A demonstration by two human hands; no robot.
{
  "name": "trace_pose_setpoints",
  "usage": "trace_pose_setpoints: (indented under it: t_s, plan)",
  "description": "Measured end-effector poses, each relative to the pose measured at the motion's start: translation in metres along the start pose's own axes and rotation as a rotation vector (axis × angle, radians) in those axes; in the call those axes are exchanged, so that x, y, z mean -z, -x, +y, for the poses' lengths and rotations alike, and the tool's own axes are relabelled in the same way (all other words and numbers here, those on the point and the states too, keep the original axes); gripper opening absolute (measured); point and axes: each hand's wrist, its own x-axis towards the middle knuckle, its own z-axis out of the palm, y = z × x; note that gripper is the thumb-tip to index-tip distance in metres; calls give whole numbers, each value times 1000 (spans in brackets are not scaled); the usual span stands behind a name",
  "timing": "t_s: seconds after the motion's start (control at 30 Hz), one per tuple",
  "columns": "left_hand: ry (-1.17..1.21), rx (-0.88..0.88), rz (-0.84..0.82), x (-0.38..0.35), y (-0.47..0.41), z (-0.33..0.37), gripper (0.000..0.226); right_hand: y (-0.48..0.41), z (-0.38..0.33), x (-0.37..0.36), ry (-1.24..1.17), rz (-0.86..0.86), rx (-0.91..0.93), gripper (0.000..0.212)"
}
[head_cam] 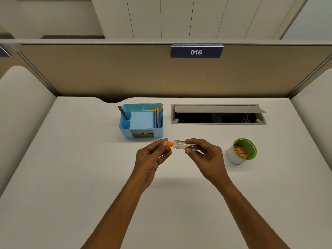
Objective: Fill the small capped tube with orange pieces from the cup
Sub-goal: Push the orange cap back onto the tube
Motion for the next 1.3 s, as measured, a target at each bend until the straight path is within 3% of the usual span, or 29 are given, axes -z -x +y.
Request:
trace_pose_setpoints:
  t_s: [0.6, 0.8, 1.07, 1.3]
  plan:
    - [-16, 28, 27, 7, 4, -3, 25, -3, -4, -12, 72, -107, 68, 29]
    - [-79, 60, 87, 11, 3, 1, 35, -6, -8, -17, 94, -135, 85, 31]
    - [-111, 86, 79, 15, 1, 4, 24, -9, -11, -20, 120, -132, 56, 31]
    - [-90, 162, 56, 18, -5, 3, 34, -12, -13, -21, 144, -156, 93, 30]
